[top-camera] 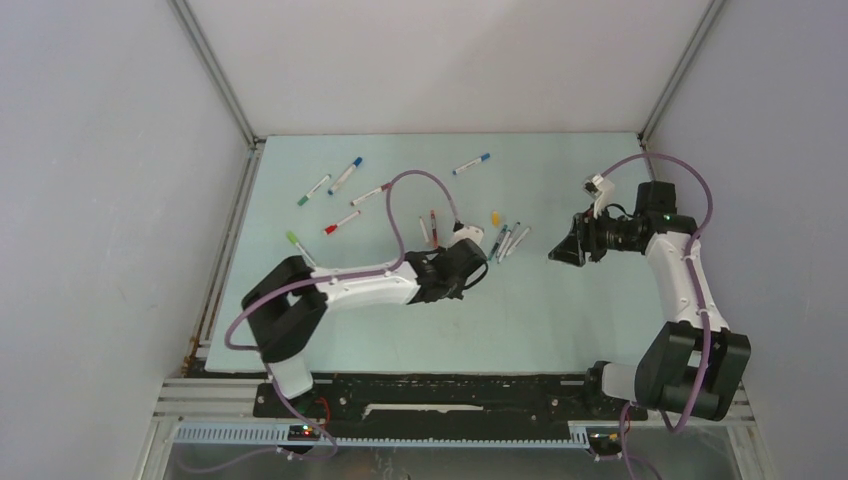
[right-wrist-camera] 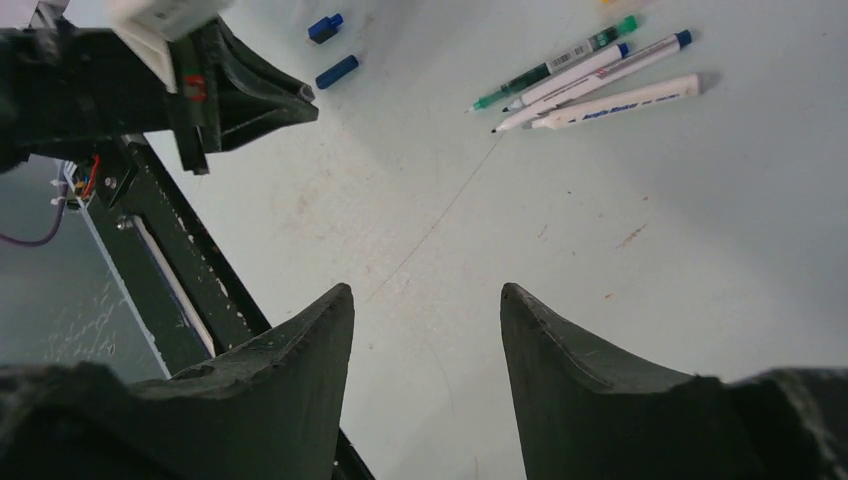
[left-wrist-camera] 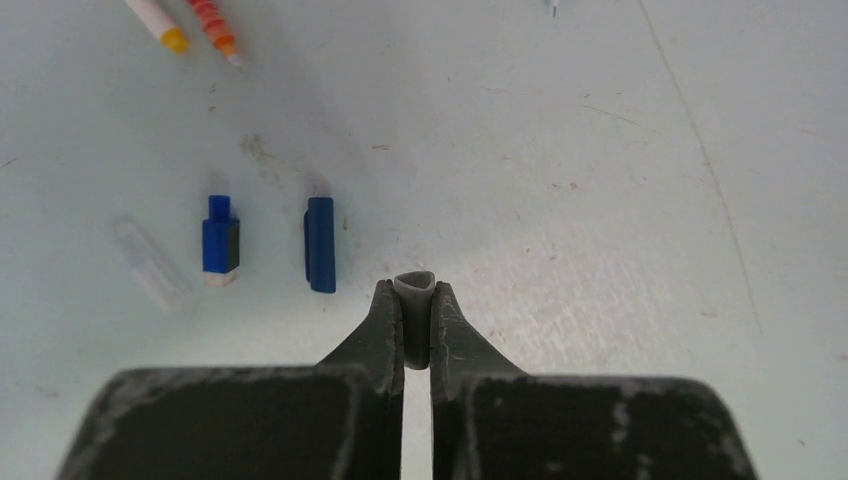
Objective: Open the pen caps
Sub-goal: Place the pen cap at the center of the board.
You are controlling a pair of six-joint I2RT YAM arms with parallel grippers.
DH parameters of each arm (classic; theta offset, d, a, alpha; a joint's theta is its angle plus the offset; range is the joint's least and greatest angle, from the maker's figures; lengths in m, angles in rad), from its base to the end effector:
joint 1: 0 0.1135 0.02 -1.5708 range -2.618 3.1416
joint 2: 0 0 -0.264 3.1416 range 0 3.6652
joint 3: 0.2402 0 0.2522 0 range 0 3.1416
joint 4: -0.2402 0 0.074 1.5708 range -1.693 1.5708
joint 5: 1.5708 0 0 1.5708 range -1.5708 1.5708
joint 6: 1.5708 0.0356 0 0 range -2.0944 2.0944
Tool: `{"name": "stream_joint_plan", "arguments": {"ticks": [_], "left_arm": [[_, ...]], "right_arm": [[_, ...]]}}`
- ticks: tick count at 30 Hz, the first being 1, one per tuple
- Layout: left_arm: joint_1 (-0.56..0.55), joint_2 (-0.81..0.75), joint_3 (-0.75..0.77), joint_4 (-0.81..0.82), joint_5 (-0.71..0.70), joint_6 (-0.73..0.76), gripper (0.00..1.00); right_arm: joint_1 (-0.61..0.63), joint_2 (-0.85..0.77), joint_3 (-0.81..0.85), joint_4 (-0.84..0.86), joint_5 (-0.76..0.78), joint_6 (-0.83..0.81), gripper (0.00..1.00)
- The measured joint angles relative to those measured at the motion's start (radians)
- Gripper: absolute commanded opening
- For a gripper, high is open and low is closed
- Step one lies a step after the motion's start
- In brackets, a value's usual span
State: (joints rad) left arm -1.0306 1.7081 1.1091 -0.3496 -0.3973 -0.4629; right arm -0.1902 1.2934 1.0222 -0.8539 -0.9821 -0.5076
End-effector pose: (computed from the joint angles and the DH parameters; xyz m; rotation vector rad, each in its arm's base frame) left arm 0.1942 -0.2970 0.1996 0.5274 2.3670 -0.1710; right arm 0.2415 -0.0163 0.2750 -0.6215 2.1671 0.9513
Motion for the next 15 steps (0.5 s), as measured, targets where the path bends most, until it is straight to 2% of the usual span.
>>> {"name": "stream_joint_plan", "arguments": {"ticks": [9,15], "left_arm": [[0.018,0.161,0.097,-0.093,0.008,0.004,0.16],[0.041,0.187,0.109,-0.120,0.012,0.003,0.30]], "right_arm": [[-0.026,0.016,-0.003,0.012,-0.027,-0.019,0.58],[-0.029,0.020,-0.003,0.011,-0.038,-0.028,0.58]]}}
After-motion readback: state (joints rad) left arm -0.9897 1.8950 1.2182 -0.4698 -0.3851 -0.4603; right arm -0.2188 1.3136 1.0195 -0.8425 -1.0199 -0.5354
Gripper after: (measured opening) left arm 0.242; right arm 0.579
